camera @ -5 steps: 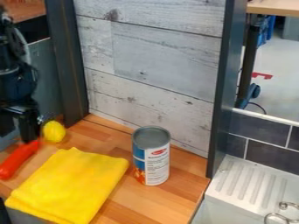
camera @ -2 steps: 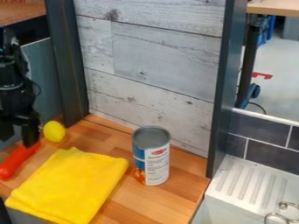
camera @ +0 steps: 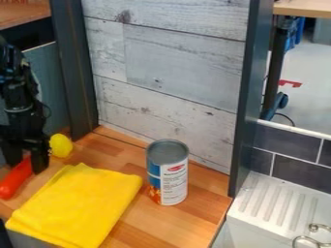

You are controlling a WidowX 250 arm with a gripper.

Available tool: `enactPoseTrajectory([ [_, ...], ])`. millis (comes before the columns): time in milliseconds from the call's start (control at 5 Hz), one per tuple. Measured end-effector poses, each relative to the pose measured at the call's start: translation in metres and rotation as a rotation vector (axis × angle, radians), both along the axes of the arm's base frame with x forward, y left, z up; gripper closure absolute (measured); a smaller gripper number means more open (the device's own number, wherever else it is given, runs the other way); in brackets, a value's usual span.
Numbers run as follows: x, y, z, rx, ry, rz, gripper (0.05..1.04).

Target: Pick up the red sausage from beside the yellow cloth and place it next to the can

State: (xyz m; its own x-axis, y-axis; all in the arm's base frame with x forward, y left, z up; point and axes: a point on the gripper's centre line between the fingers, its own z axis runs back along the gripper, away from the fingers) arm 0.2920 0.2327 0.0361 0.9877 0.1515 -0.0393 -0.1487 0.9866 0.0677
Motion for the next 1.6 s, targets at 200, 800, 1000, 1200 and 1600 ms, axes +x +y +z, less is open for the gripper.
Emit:
enactPoseTrajectory([
  [200, 0.001, 0.008, -0.009, 0.021, 0.032, 0.019, 0.087],
  [800, -0.01, 0.025, -0.029, -0.016, 0.075, 0.074, 0.139],
  [1000, -0.008, 0.023, -0.029, -0.026, 0.068, 0.08, 0.415],
  [1200, -0.007, 0.019, -0.028, -0.044, 0.051, 0.099, 0.521],
  [1600, -0.017, 0.002, 0.055, 0.035, -0.041, 0.323, 0.521],
])
